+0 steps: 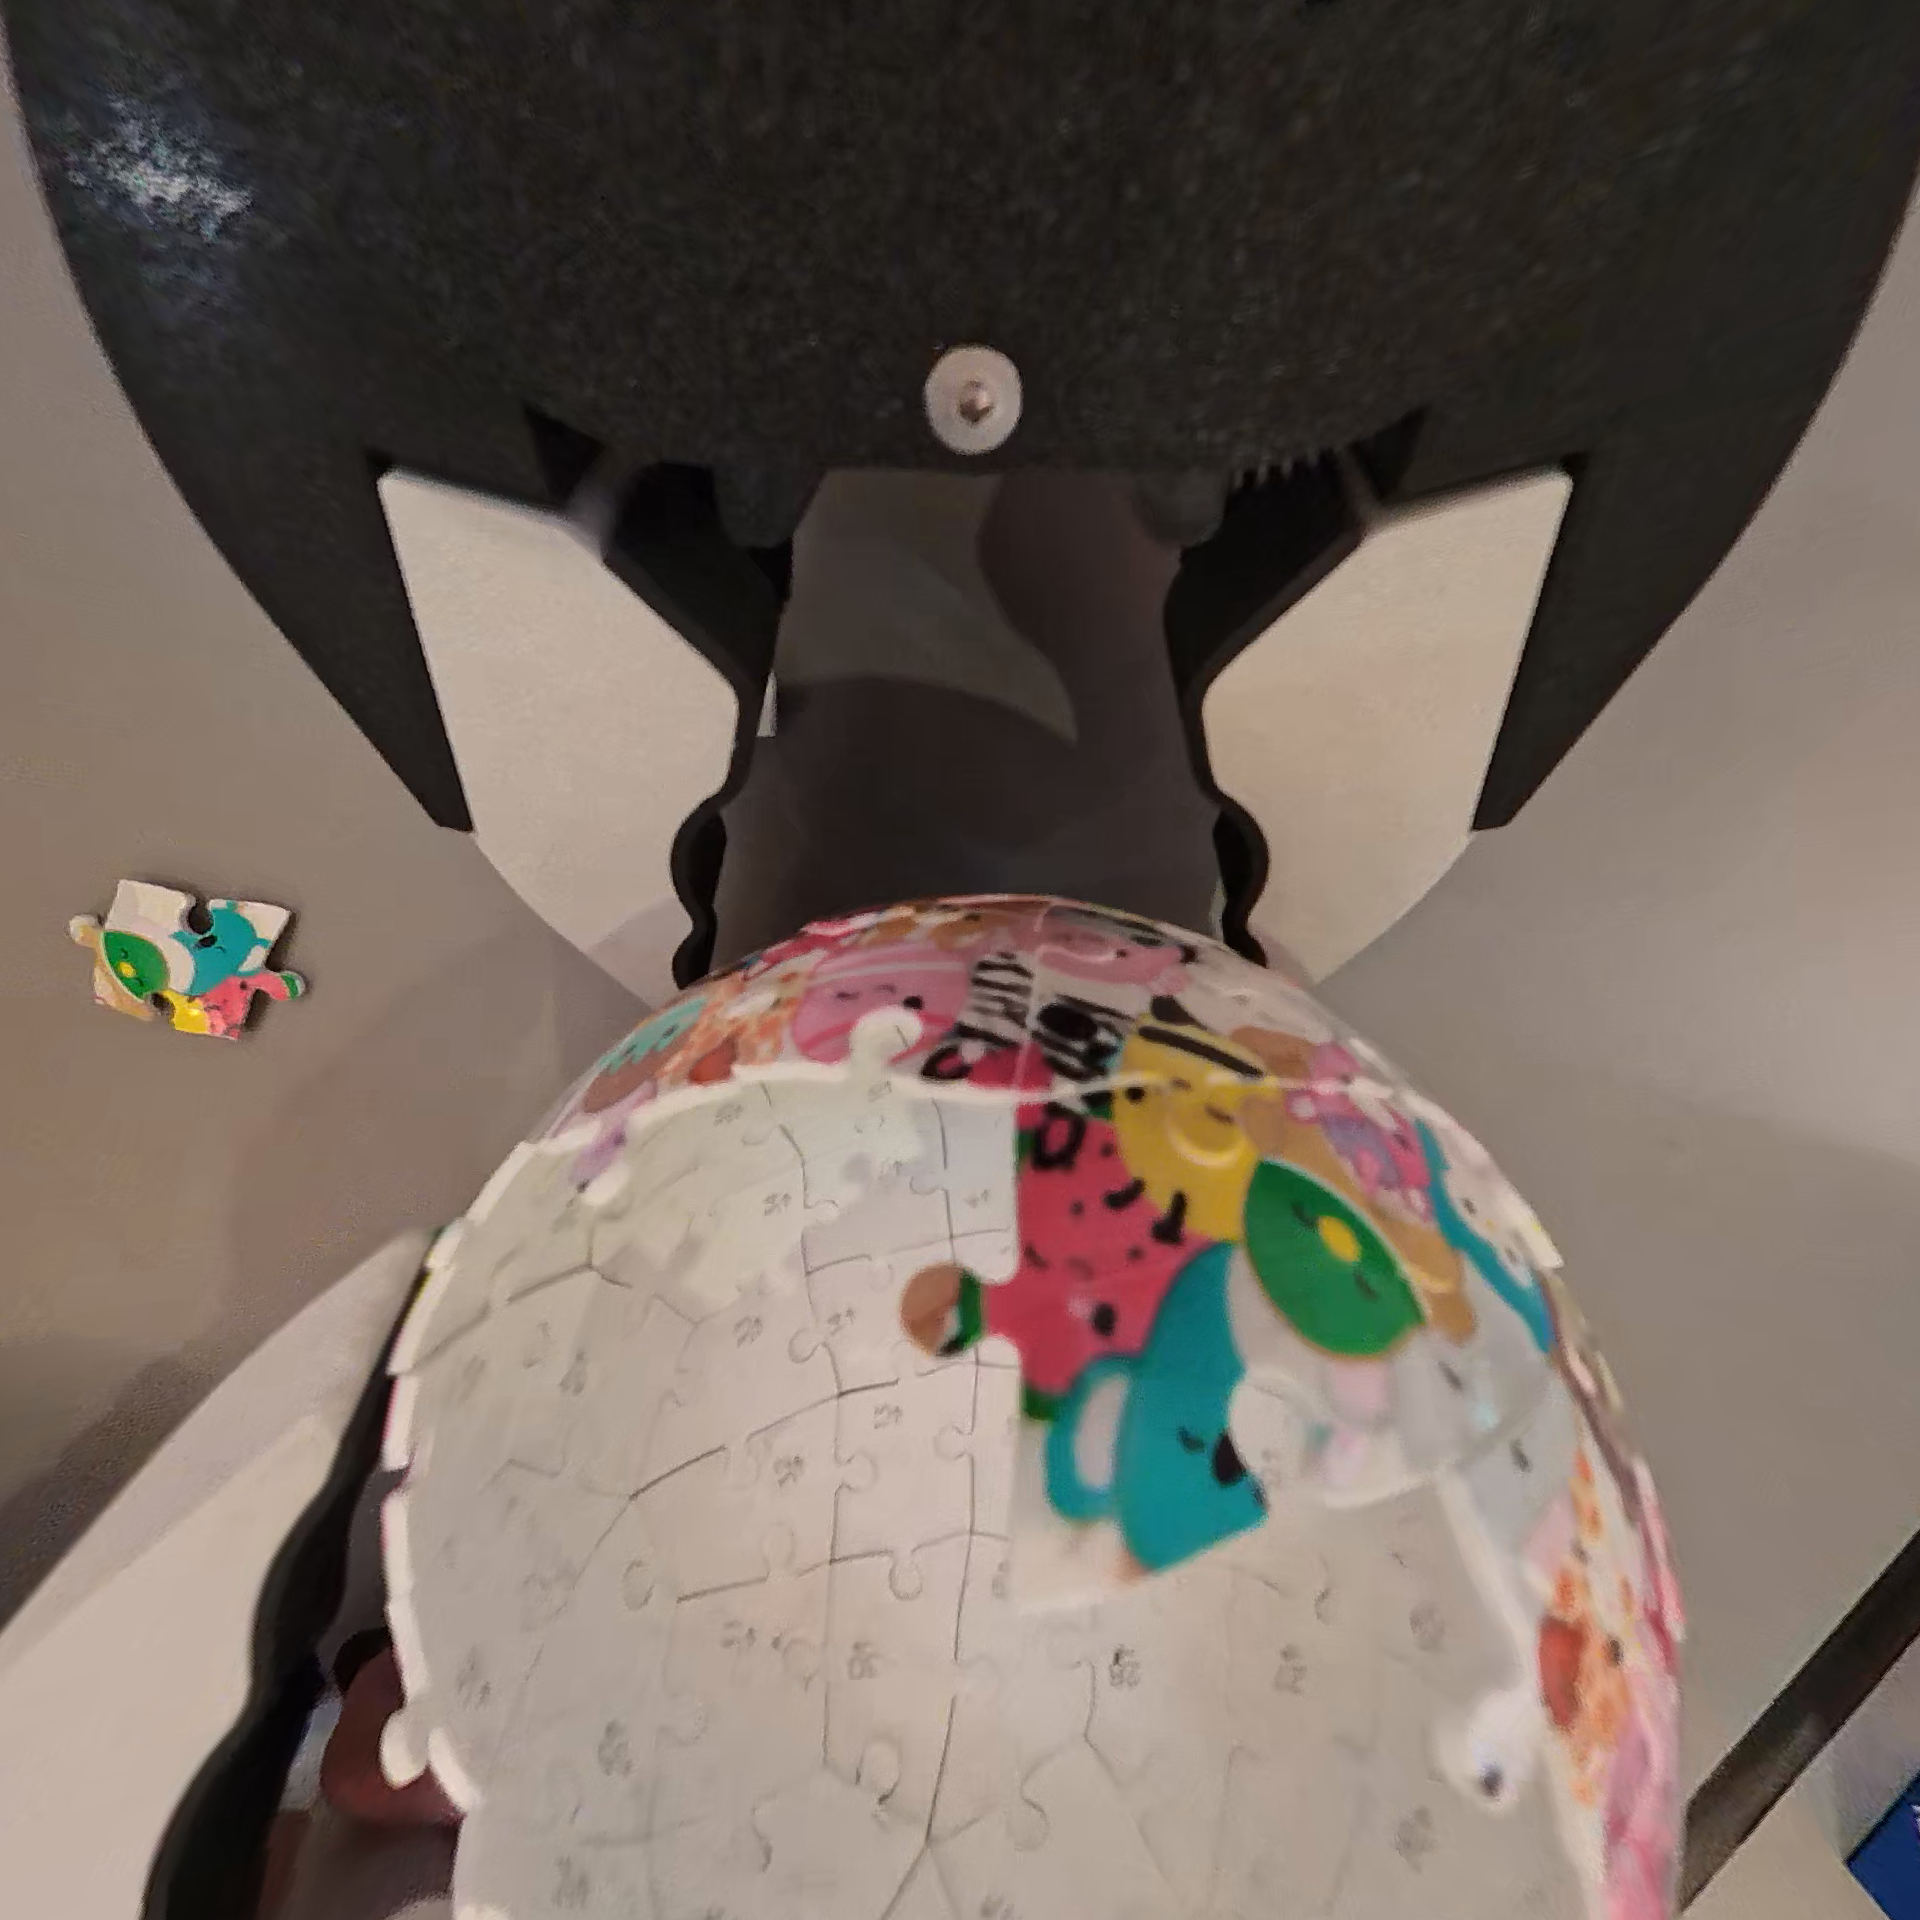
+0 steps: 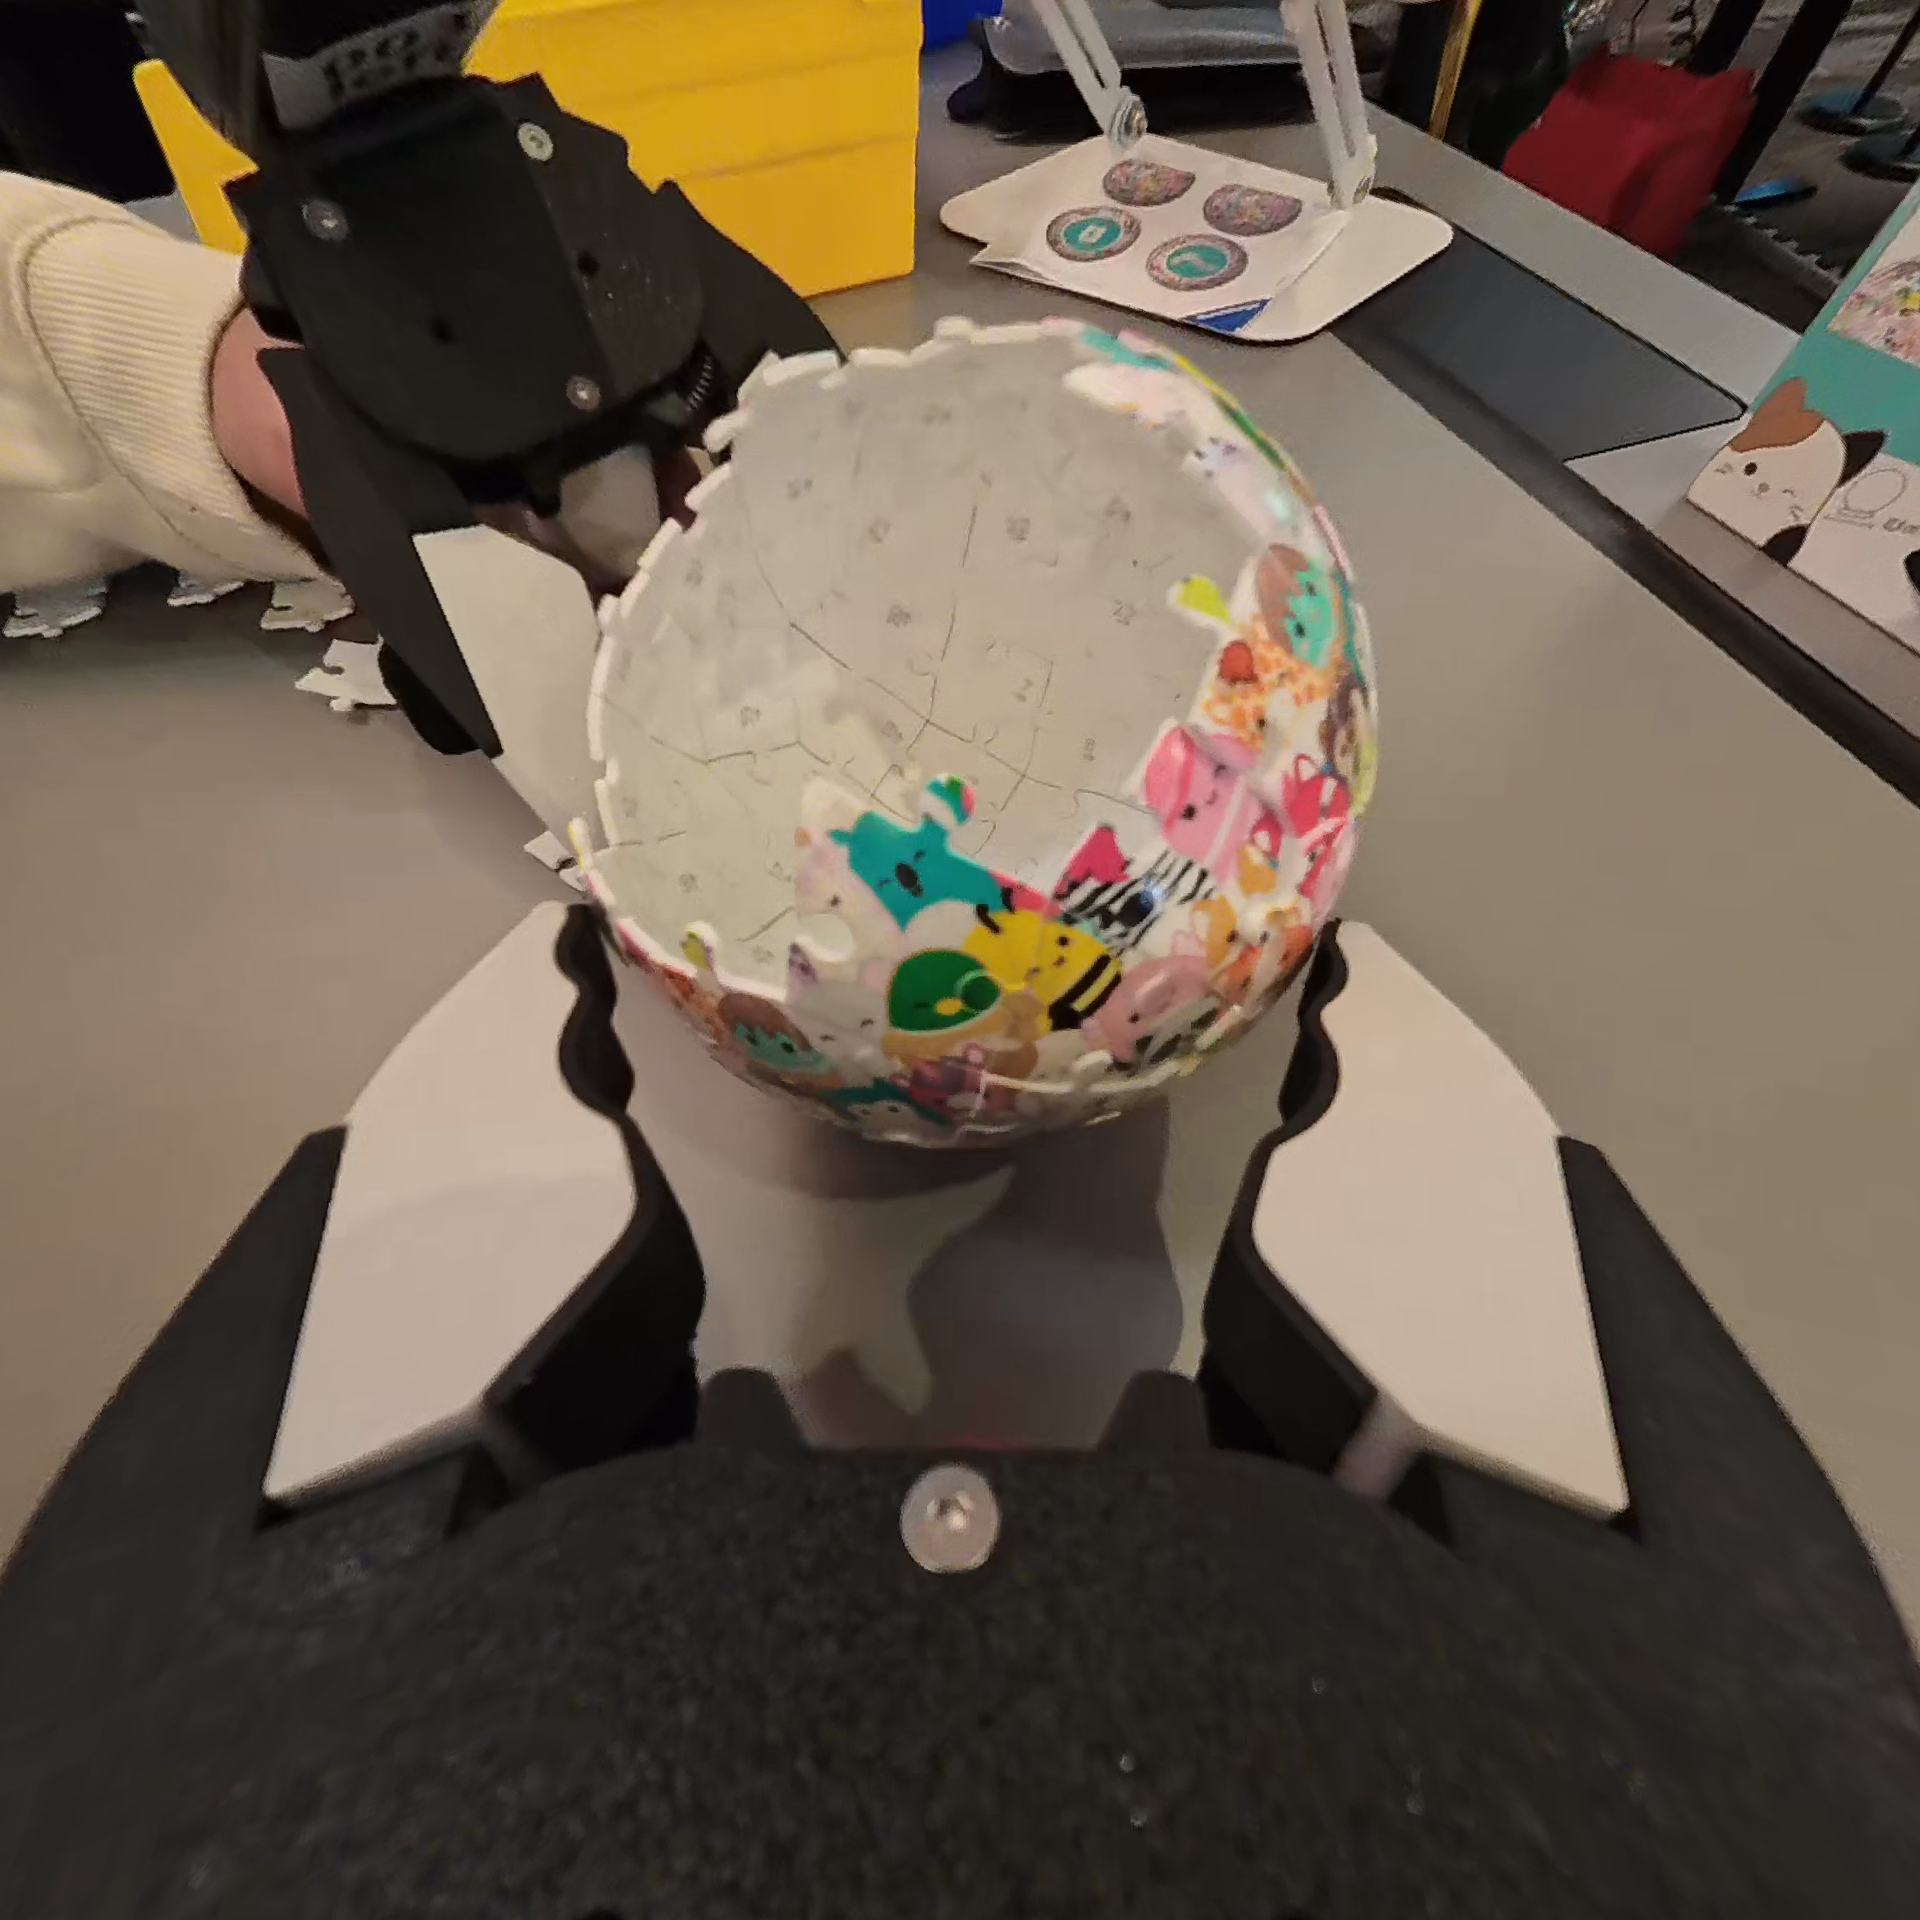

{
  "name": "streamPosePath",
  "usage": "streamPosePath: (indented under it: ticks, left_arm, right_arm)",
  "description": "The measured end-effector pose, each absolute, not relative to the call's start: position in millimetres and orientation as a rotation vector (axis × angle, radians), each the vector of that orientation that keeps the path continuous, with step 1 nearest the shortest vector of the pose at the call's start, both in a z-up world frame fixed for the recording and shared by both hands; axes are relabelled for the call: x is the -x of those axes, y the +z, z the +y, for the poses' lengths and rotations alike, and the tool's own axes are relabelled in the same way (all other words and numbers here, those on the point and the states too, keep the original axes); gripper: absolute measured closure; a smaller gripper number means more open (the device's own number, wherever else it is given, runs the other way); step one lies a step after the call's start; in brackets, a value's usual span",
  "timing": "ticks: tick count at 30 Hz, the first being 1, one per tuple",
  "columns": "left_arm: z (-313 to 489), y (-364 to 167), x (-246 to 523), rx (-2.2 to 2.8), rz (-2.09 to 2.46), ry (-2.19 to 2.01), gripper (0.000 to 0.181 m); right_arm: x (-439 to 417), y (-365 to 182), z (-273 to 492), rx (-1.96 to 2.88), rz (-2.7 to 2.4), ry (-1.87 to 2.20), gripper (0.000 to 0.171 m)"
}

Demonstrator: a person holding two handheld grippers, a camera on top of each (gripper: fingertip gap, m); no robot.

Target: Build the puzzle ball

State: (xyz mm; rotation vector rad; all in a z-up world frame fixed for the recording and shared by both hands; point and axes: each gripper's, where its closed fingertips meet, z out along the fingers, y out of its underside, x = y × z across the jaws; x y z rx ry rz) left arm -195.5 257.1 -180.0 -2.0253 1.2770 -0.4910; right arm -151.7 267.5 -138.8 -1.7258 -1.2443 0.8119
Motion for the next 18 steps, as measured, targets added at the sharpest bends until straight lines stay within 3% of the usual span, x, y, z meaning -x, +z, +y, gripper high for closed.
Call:
streamPosePath:
  ticks: [18]
  left_arm:
    - [262.0,-186.8,198.3,2.010,1.297,-0.446,0.087]
  right_arm:
    - [140.6,-153.6,270.9,1.691,-1.374,0.636,0.047]
